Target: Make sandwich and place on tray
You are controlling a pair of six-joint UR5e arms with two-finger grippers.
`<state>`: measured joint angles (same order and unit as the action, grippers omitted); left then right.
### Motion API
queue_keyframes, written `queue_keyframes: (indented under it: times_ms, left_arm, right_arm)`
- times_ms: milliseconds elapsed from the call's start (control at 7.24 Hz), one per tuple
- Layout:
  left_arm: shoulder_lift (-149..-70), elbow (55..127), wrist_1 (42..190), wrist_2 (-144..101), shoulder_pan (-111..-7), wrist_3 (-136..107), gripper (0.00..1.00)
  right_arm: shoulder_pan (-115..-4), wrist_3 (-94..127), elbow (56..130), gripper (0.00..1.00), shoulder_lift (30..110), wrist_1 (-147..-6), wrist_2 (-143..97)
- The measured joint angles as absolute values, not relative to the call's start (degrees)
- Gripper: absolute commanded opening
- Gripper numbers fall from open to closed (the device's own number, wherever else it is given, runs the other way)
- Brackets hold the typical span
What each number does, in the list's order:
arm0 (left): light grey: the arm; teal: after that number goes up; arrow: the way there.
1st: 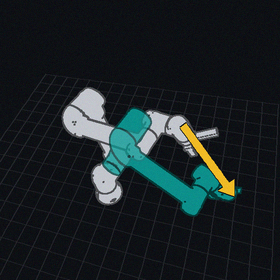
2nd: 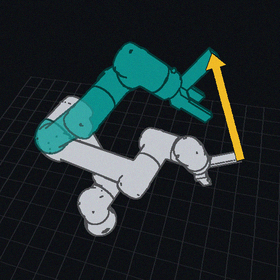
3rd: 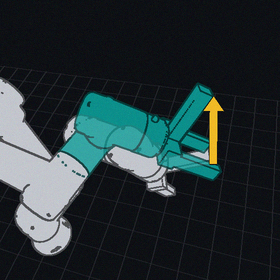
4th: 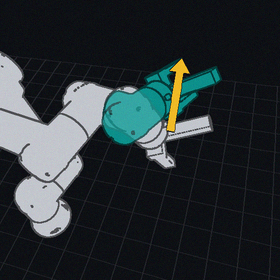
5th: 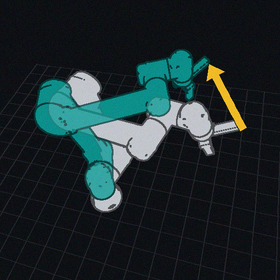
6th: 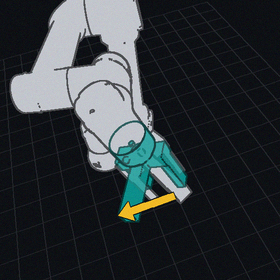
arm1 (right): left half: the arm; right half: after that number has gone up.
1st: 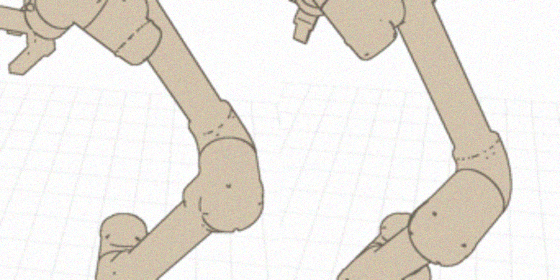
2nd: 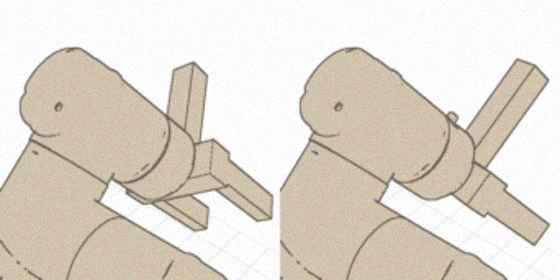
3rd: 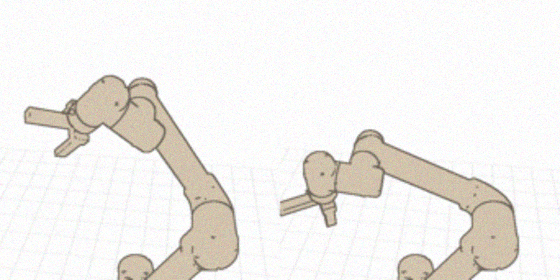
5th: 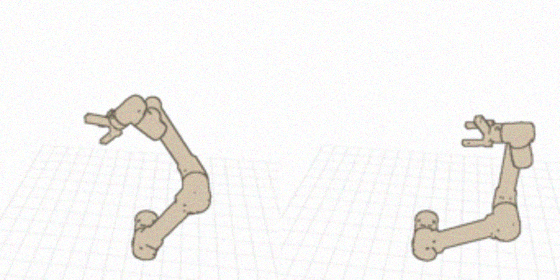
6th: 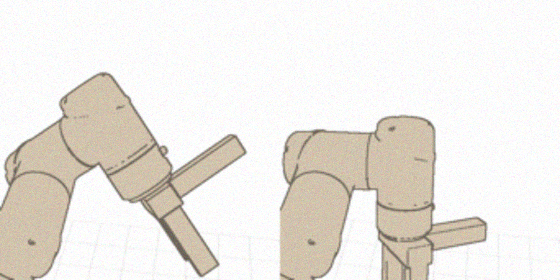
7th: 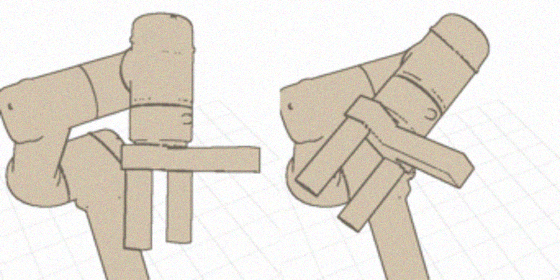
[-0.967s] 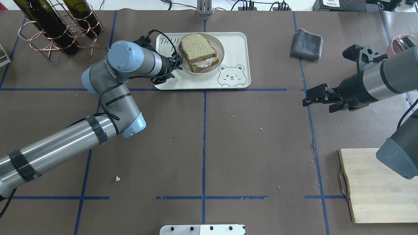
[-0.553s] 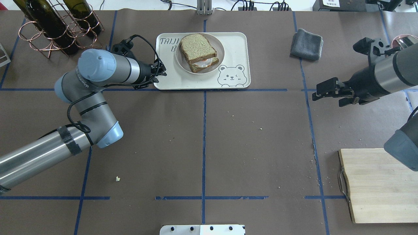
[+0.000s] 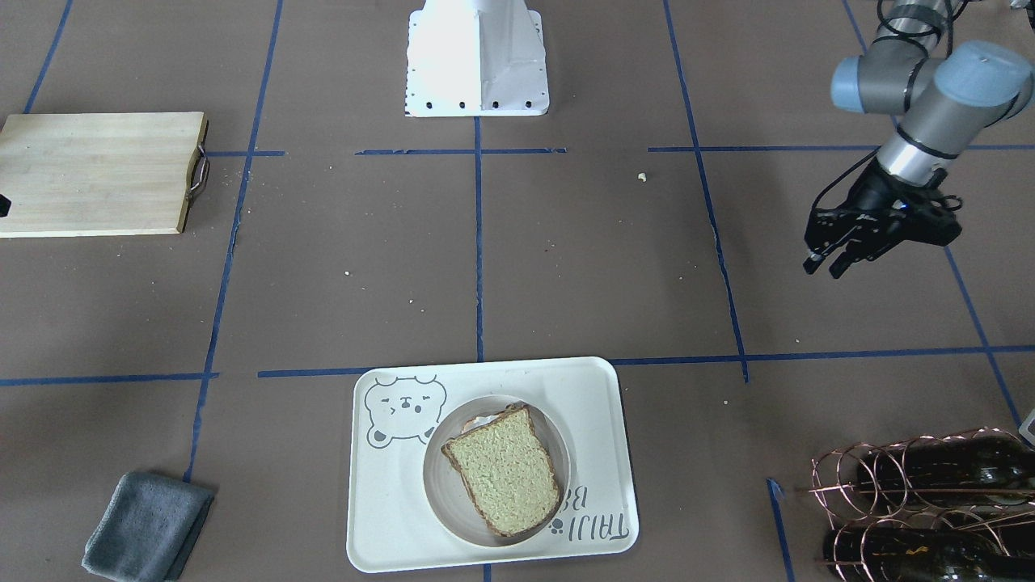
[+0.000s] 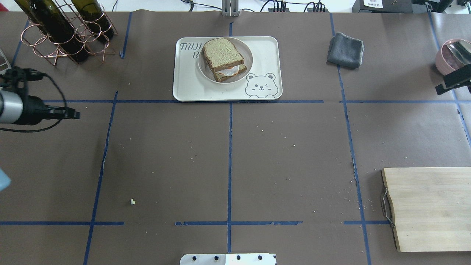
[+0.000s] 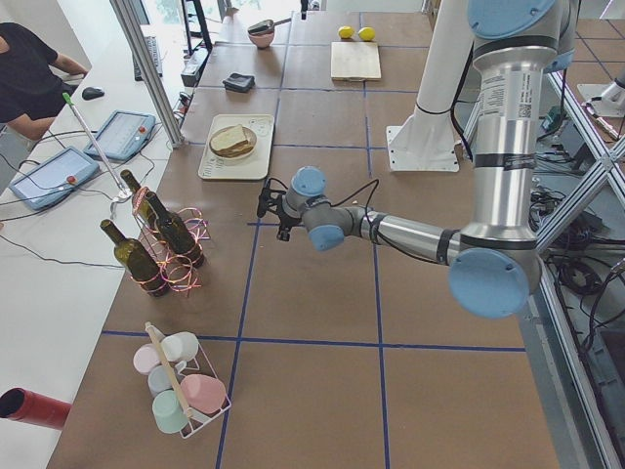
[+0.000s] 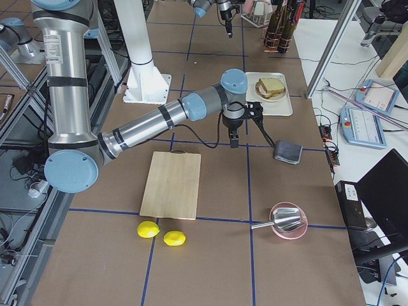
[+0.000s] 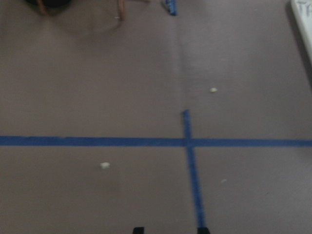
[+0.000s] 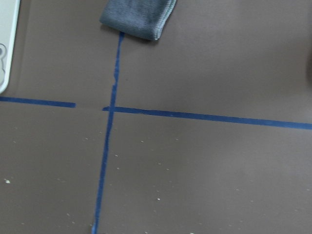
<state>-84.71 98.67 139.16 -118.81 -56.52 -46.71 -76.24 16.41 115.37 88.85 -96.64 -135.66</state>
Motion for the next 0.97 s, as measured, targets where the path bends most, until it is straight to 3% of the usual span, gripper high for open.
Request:
queue_keyframes:
  times_ms: [415, 691, 829, 967]
  left_arm:
    - [-78.0, 91.8, 134.6, -132.4, -79.4, -10.8, 0.49]
    - [-78.1, 91.8, 118.3, -135.0, -89.5, 5.8, 0.49]
    - [-78.9, 94.3, 108.4, -135.2, -92.2, 10.3, 0.71]
    - [-79.8, 97.0, 100.4, -135.3, -93.5, 12.3, 1.0]
  right_arm:
    - [-83.5, -1.0, 112.4, 1.0, 92.7, -103.1, -136.3]
    - [-85.6, -4.6, 110.0, 1.0, 93.1, -103.5, -139.5]
    - [-85.8, -4.7, 109.8, 1.0, 93.0, -103.5, -140.1]
    - [-85.8, -4.0, 109.8, 1.0, 92.6, -103.4, -140.1]
